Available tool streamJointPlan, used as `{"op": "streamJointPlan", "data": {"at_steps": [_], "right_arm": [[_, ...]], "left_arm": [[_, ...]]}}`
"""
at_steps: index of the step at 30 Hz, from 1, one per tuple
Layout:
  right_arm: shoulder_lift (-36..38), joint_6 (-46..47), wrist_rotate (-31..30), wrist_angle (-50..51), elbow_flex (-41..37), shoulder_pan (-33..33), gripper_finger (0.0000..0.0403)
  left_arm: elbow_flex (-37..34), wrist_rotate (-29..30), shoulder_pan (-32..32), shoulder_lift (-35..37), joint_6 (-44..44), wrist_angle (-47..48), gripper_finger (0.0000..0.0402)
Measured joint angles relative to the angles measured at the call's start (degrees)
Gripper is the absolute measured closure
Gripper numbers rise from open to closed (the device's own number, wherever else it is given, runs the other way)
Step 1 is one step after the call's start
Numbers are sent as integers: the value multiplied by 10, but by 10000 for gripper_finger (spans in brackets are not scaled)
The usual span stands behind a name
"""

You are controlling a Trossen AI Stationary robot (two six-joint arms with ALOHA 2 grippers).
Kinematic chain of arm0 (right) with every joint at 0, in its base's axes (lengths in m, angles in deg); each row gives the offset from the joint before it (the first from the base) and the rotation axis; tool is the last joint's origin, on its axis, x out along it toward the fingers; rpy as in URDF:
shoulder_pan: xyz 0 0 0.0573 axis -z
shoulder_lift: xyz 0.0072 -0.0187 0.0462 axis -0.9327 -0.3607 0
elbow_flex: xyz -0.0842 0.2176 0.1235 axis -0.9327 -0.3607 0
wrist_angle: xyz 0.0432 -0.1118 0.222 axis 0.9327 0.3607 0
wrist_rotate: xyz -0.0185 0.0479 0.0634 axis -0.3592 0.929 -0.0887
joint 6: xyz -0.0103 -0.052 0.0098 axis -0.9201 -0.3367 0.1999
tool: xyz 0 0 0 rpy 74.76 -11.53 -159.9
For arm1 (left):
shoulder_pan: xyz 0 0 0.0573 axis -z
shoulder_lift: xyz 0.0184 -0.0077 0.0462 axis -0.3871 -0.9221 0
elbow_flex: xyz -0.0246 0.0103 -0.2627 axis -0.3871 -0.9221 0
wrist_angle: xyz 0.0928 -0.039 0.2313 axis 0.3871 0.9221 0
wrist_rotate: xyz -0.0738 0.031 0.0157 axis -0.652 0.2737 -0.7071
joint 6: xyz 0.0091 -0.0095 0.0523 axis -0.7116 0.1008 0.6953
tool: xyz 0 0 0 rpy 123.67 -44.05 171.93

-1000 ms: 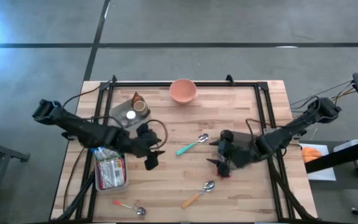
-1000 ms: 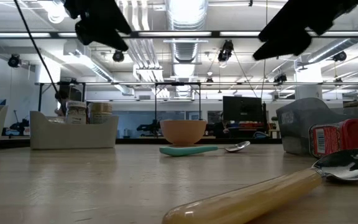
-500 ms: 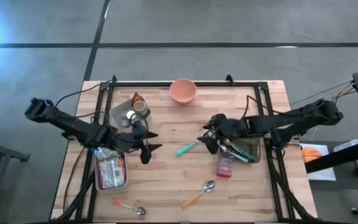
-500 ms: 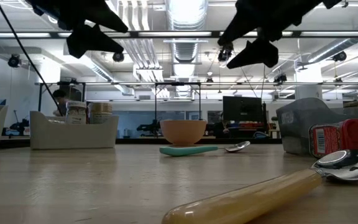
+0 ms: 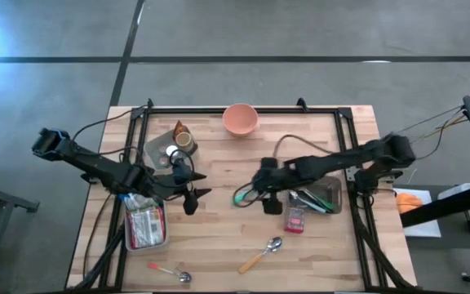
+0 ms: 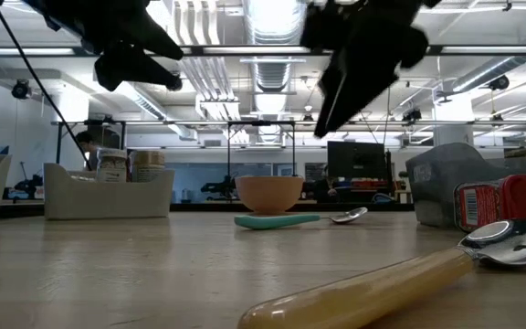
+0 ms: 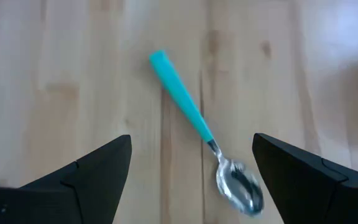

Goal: Pick & Place Food Item
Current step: Put the light blue spoon into the black bin

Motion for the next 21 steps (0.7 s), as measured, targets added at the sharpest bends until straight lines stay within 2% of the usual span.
{"op": "streamJointPlan", "data": {"at_steps": [8, 11, 14, 21], "right_arm": [[-131, -138, 6, 64, 86, 25, 69], [-151, -163, 43, 65, 94, 44, 75], [-163, -173, 88, 59, 94, 63, 101], [-188, -170, 116, 56, 91, 101, 188]], "left_arm": [[0, 0, 0, 0, 1, 4, 146], [0, 0, 0, 0, 1, 8, 146], [0, 0, 0, 0, 1, 16, 146], [-2, 0, -1, 0, 1, 16, 146]]}}
